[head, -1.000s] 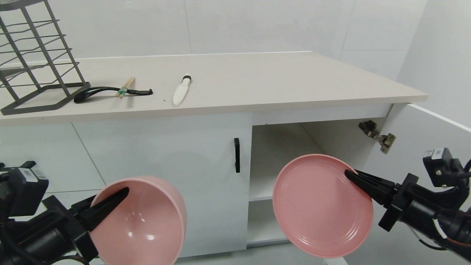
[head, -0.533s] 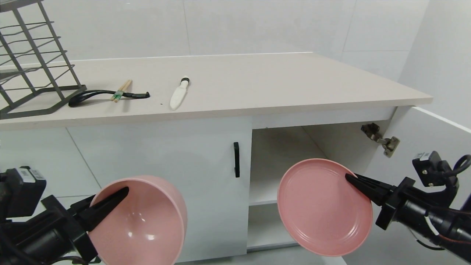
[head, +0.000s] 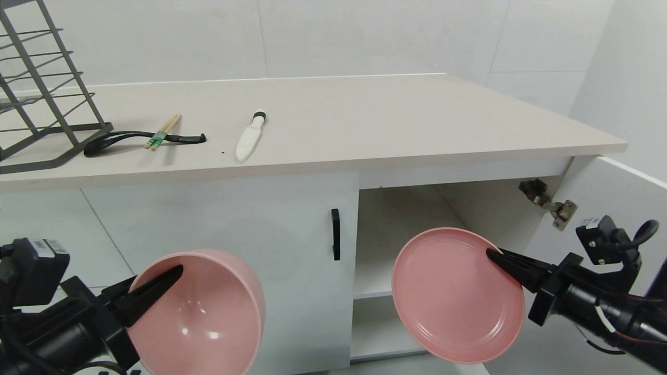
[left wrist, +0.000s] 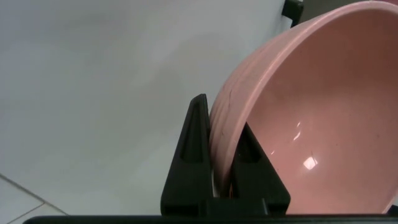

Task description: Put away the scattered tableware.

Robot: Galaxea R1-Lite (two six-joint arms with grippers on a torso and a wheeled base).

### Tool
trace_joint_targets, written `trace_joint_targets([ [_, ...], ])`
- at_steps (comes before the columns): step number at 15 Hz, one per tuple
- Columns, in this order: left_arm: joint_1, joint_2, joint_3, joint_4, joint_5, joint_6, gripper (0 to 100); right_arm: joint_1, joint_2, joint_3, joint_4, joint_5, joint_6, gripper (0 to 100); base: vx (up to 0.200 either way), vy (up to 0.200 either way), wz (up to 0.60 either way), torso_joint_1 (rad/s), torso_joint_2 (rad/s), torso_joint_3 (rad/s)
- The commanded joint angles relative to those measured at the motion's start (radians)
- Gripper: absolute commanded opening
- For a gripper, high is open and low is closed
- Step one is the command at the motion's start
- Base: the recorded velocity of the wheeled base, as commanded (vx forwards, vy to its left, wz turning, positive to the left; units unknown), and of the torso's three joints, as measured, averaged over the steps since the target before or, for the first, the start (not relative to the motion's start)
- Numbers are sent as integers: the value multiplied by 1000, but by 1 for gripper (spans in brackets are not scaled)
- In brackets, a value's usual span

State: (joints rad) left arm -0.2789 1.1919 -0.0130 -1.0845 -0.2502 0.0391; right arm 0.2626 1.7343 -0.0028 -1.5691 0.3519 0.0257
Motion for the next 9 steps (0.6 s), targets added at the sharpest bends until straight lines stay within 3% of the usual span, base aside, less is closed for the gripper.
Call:
trace_joint_targets([
  [1, -11, -3, 5, 0, 2, 1, 0, 1, 11, 0, -2, 1, 0, 0, 0, 0, 0, 0, 0, 0],
  [3, -82, -38, 10, 3, 0, 4, 0, 0, 13, 0, -2, -1, 0, 0, 100, -100, 0, 1, 1, 4],
  [5, -92, -43, 8, 9, 0, 28, 0, -6, 36, 0, -2, -1, 0, 0, 0, 0, 0, 0, 0, 0],
  [9, -112, -15, -44, 3, 0, 47, 0, -22, 125, -20, -2, 1, 2, 0, 0, 0, 0, 0, 0, 0],
])
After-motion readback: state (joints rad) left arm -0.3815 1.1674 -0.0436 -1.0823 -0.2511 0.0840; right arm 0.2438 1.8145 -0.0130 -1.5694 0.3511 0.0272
